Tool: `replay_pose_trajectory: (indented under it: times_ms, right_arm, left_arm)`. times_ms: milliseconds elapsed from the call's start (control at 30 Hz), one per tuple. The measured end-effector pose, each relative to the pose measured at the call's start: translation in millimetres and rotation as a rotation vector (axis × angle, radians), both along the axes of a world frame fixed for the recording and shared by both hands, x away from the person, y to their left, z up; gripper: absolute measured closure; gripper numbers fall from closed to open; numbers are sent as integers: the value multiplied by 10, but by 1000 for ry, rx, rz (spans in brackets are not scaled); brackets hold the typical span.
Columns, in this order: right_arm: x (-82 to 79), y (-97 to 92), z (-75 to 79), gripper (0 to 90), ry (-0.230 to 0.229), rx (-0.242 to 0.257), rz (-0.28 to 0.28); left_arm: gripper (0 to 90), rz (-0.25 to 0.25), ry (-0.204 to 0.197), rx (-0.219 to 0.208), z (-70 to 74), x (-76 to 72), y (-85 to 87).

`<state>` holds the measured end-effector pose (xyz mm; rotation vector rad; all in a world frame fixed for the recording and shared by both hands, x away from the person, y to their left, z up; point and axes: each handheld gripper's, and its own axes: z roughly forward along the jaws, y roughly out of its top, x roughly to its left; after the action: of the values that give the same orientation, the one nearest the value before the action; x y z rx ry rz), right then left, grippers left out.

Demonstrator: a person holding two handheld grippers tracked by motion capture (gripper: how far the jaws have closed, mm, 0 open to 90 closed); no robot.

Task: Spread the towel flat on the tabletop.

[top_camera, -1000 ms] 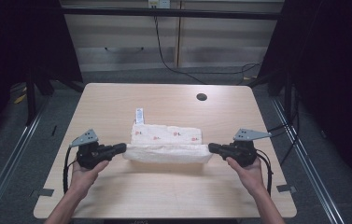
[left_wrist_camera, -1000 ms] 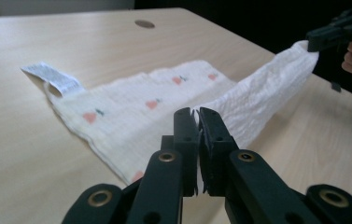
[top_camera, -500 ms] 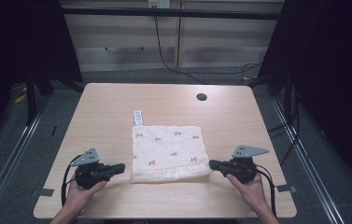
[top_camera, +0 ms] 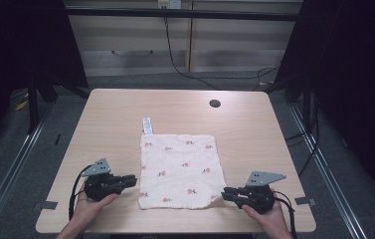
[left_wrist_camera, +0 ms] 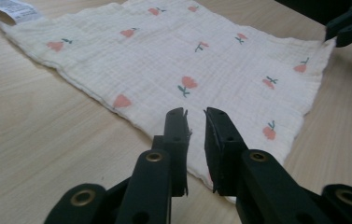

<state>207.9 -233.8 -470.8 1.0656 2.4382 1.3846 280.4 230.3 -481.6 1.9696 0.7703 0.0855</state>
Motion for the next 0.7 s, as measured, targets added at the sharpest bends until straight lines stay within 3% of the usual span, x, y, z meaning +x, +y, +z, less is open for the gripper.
replay_pose_trajectory:
  times_ms: [133, 233, 400, 533, 700]
  right_arm:
    - [13, -89, 53, 671, -26, 18, -44]
    - [110, -103, 70, 638, -27, 3, -61]
    - [450, 22, 74, 605, -25, -17, -55]
    - [735, 161, 68, 641, -12, 0, -43]
    - [1060, 317, -21, 651, 9, -33, -32]
  left_arm:
    - [707, 28, 12, -7, 24, 45, 23]
    - [627, 43, 21, -7, 60, 133, -5]
    - [593, 49, 46, -12, 70, 357, -129]
    - [586, 55, 36, 36, 42, 529, -229]
    - [601, 65, 61, 59, -32, 715, -308]
